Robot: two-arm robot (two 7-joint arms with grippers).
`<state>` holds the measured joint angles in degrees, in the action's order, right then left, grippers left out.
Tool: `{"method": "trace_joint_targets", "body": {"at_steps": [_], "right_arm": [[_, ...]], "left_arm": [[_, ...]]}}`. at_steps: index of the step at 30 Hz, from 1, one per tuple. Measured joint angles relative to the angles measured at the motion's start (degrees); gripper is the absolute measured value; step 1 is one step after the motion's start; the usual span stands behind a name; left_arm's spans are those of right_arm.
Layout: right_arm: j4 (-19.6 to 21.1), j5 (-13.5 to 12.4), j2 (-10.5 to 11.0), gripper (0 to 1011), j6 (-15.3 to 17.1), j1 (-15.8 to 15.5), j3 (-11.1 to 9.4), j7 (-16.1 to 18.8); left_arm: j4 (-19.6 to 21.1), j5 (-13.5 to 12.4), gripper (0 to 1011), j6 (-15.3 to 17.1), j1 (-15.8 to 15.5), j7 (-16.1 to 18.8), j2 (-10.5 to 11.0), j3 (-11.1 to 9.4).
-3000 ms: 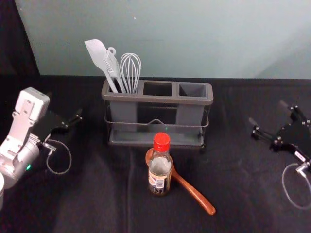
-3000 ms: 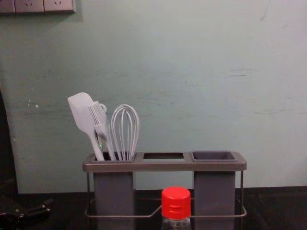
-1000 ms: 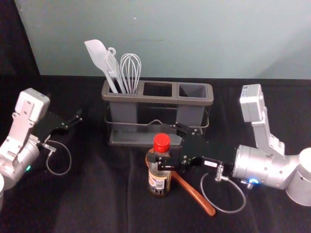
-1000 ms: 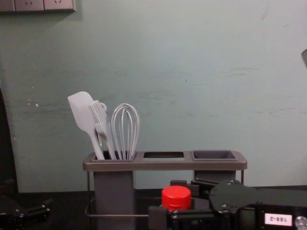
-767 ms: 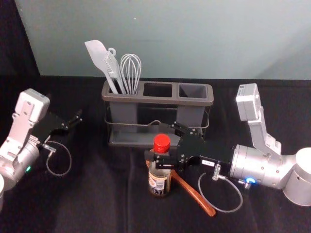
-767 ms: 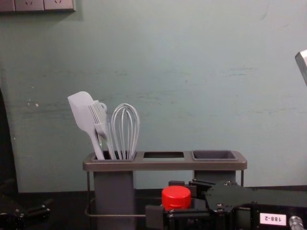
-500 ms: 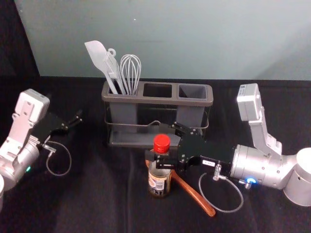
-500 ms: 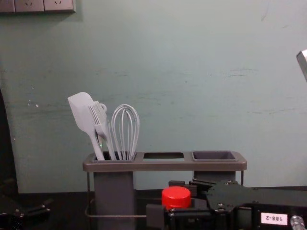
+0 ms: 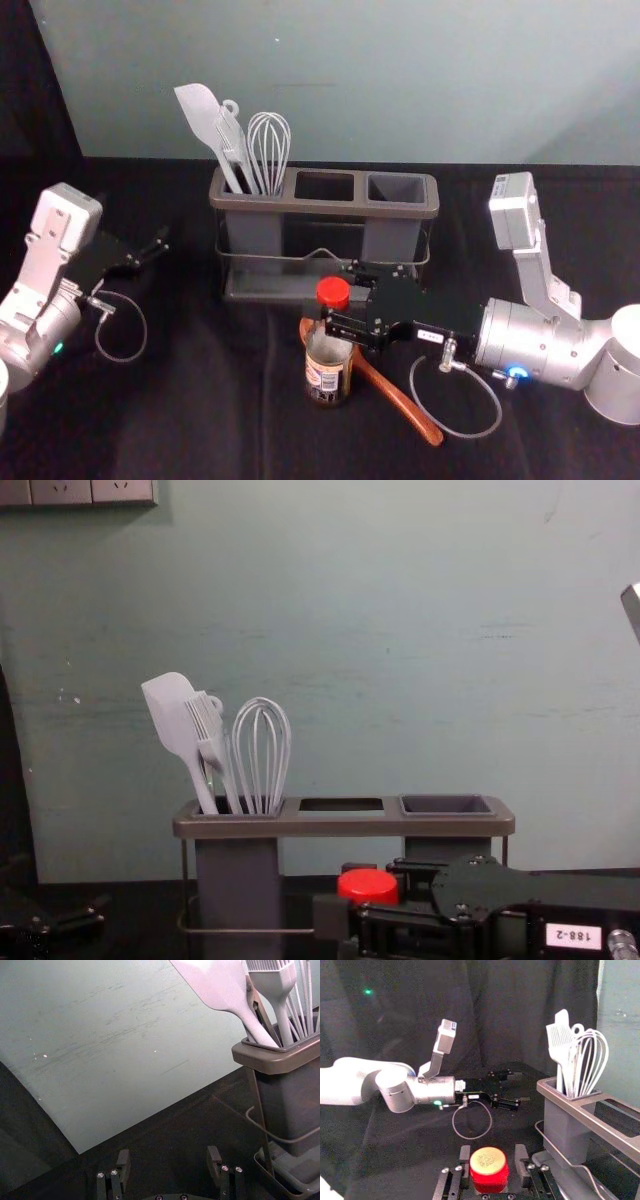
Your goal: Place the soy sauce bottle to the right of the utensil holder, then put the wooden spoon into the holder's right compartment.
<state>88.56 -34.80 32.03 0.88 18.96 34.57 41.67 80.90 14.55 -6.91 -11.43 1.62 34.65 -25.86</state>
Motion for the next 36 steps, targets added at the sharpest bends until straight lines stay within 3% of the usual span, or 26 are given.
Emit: {"method": "trace_joint_targets", "body": {"at_steps": [3, 7, 16, 23, 36], "right_arm": [[0.02, 0.00, 0.02, 481, -0.03, -0.02, -0.02, 0.08], [0.04, 0.01, 0.04, 394, -0.05, -0.04, -0.02, 0.11], [0.21, 0.01, 0.18, 392, -0.23, -0.05, -0.01, 0.21], [4.09, -0.79, 2.07, 392, -0.48, -0.02, -0.68, 0.76], [14.11, -6.86, 7.23, 392, 3.09, 1.32, -5.12, -0.30]], "left_arm": [[0.00, 0.00, 1005, 0.00, 0.00, 0.00, 0.00, 0.00], [0.00, 0.00, 1005, 0.00, 0.00, 0.00, 0.00, 0.00], [0.00, 0.00, 1005, 0.00, 0.00, 0.00, 0.00, 0.00], [0.00, 0.00, 1005, 0.00, 0.00, 0.00, 0.00, 0.00], [0.00, 0.00, 1005, 0.00, 0.00, 0.00, 0.00, 0.00]]}}
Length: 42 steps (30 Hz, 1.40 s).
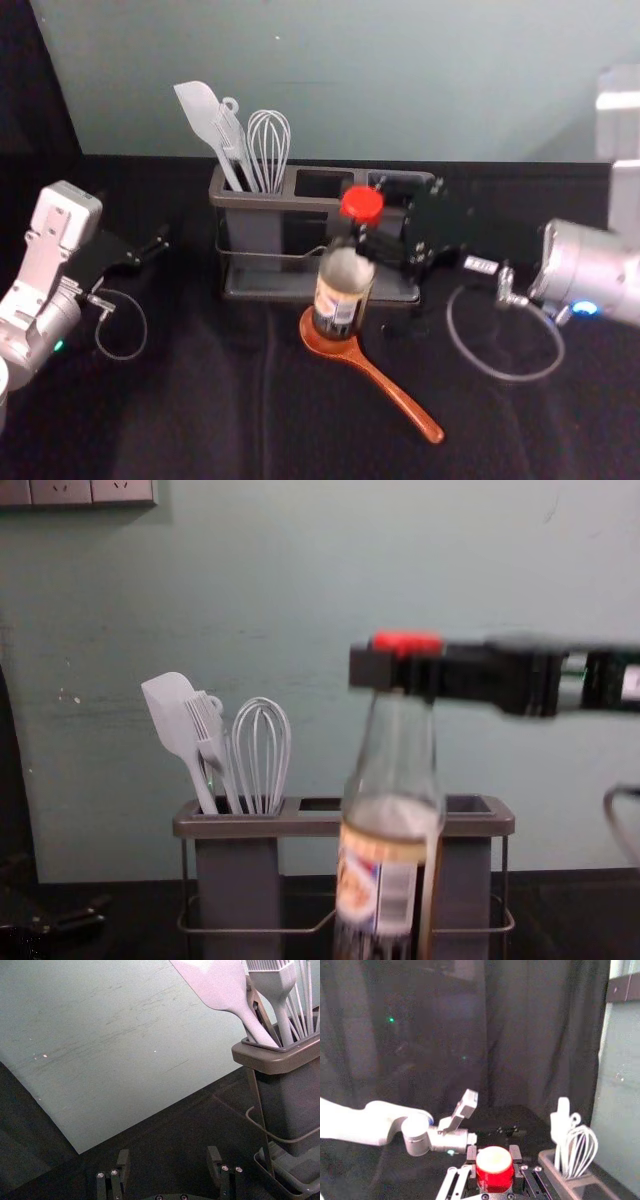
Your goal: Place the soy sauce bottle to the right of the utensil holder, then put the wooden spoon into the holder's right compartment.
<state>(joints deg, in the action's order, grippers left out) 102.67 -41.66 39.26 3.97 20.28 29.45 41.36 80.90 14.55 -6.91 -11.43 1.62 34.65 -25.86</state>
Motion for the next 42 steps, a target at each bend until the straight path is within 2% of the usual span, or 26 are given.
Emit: {"method": "trace_joint_targets", "body": {"at_steps": [7, 14, 24, 28, 32, 37, 39, 42], "right_arm": [[3.37, -1.59, 2.55, 392, 1.69, 2.19, -1.61, -1.51], [4.38, -2.55, 3.78, 392, 2.17, 4.22, -2.60, -2.72], [-0.67, -2.67, 2.91, 392, 2.45, 8.88, -2.93, -3.55], [-1.49, -2.70, 2.99, 392, 2.29, 9.64, -3.16, -3.60], [-1.50, -2.97, 3.74, 392, 2.06, 9.33, -3.83, -3.95], [-0.27, -3.90, 5.50, 392, 1.44, 7.18, -5.46, -4.61], [0.76, -4.67, 7.08, 392, 0.89, 5.17, -7.06, -5.23], [1.51, -5.14, 8.29, 392, 0.58, 3.60, -8.33, -5.65]], "left_arm": [[0.00, 0.00, 1005, 0.00, 0.00, 0.00, 0.00, 0.00], [0.00, 0.00, 1005, 0.00, 0.00, 0.00, 0.00, 0.00], [0.00, 0.00, 1005, 0.00, 0.00, 0.00, 0.00, 0.00], [0.00, 0.00, 1005, 0.00, 0.00, 0.00, 0.00, 0.00], [0.00, 0.00, 1005, 0.00, 0.00, 0.00, 0.00, 0.00], [0.00, 0.00, 1005, 0.00, 0.00, 0.00, 0.00, 0.00], [0.00, 0.00, 1005, 0.00, 0.00, 0.00, 0.00, 0.00], [0.00, 0.00, 1005, 0.00, 0.00, 0.00, 0.00, 0.00]]}}
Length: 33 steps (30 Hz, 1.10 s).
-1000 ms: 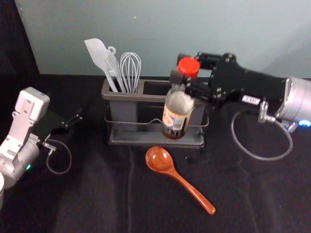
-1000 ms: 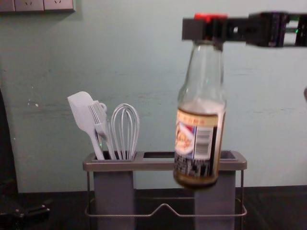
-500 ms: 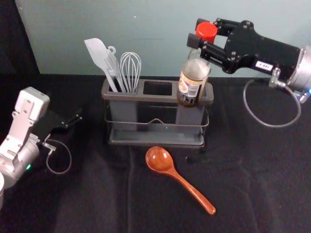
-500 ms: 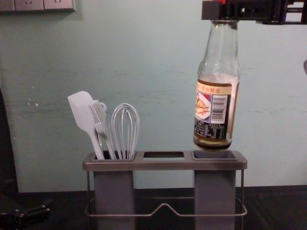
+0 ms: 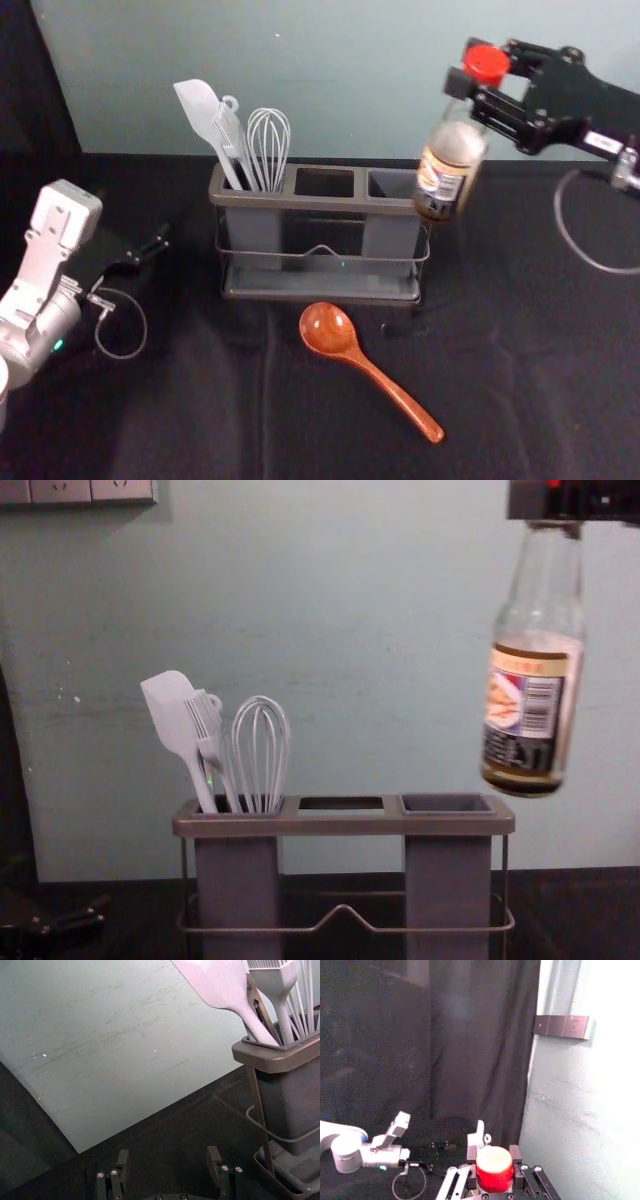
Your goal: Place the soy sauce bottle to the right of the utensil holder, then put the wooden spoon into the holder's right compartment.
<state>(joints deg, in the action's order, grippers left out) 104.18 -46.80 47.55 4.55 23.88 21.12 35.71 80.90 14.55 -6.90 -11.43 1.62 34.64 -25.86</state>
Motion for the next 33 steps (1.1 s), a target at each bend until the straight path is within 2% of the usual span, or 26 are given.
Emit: {"method": "trace_joint_targets", "body": {"at_steps": [5, 8, 12, 16, 20, 25, 26, 32, 33], "right_arm": [[0.80, -1.23, 2.53, 392, -1.03, -3.91, -3.02, -0.51], [0.47, -1.84, 3.32, 392, -1.83, -5.88, -4.66, -0.71], [-0.76, -2.08, 3.56, 392, -2.65, -7.52, -5.90, -0.77], [-2.54, -1.48, 3.17, 392, -3.53, -8.51, -6.25, -0.70], [-5.18, -0.36, 2.00, 392, -4.65, -8.88, -6.07, -0.20], [-10.58, 1.65, -1.08, 392, -6.91, -8.23, -4.68, 1.54], [-10.58, 1.65, -1.08, 392, -6.91, -8.23, -4.68, 1.54], [-16.91, 5.19, -5.34, 392, -11.12, -6.81, -2.74, 3.16], [-16.91, 5.19, -5.34, 392, -11.12, -6.81, -2.74, 3.16]], "left_arm": [[0.00, 0.00, 1005, 0.00, 0.00, 0.00, 0.00, 0.00], [0.00, 0.00, 1005, 0.00, 0.00, 0.00, 0.00, 0.00], [0.00, 0.00, 1005, 0.00, 0.00, 0.00, 0.00, 0.00], [0.00, 0.00, 1005, 0.00, 0.00, 0.00, 0.00, 0.00], [0.00, 0.00, 1005, 0.00, 0.00, 0.00, 0.00, 0.00], [0.00, 0.00, 1005, 0.00, 0.00, 0.00, 0.00, 0.00], [0.00, 0.00, 1005, -0.01, 0.00, 0.00, 0.00, 0.00], [0.00, 0.00, 1005, -0.01, 0.00, 0.00, 0.00, 0.00], [0.00, 0.00, 1005, 0.00, 0.00, 0.00, 0.00, 0.00]]}}
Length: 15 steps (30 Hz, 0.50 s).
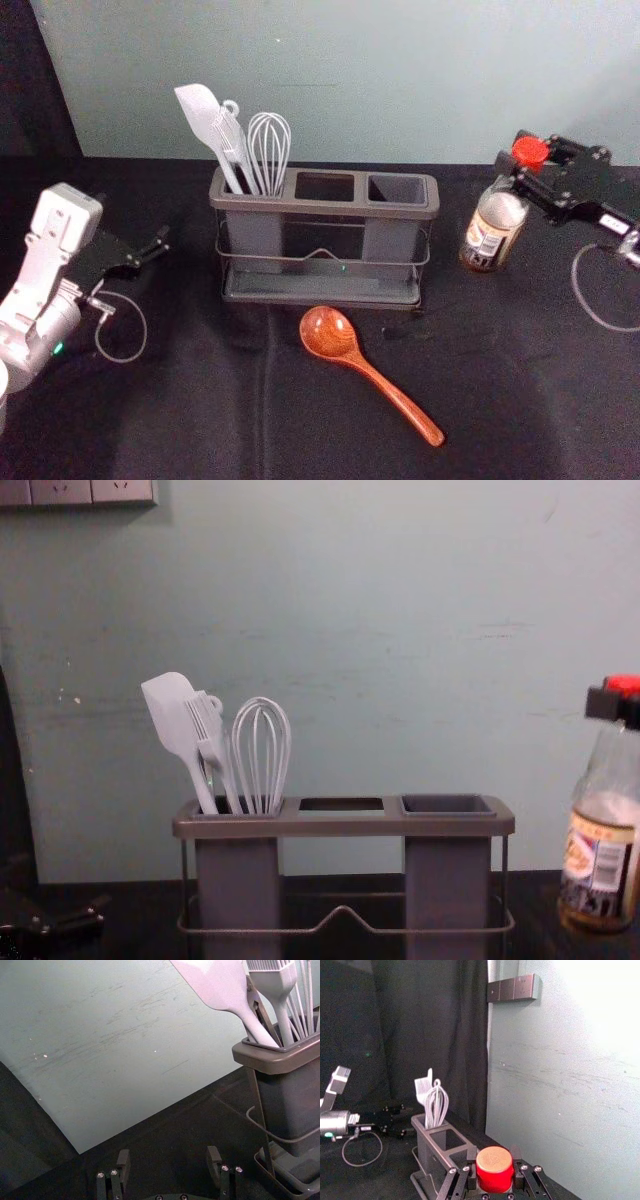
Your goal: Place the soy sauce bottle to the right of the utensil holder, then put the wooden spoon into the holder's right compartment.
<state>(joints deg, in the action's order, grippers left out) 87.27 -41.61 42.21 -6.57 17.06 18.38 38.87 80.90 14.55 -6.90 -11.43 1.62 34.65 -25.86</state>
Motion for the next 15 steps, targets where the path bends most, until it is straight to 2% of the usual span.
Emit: {"method": "trace_joint_targets", "body": {"at_steps": [3, 7, 15], "right_arm": [[-2.83, 1.72, -2.08, 392, -1.63, 0.75, 1.11, 0.86], [-5.37, 2.98, -3.76, 392, -2.51, 1.28, 1.89, 1.43], [-8.32, 4.94, -6.02, 392, -4.21, 1.38, 2.24, 1.77]], "left_arm": [[0.00, 0.00, 1005, 0.00, 0.00, 0.00, 0.00, 0.00], [0.00, 0.00, 1005, 0.00, 0.00, 0.00, 0.00, 0.00], [0.00, 0.00, 1005, -0.01, 0.00, 0.00, 0.00, 0.00]]}}
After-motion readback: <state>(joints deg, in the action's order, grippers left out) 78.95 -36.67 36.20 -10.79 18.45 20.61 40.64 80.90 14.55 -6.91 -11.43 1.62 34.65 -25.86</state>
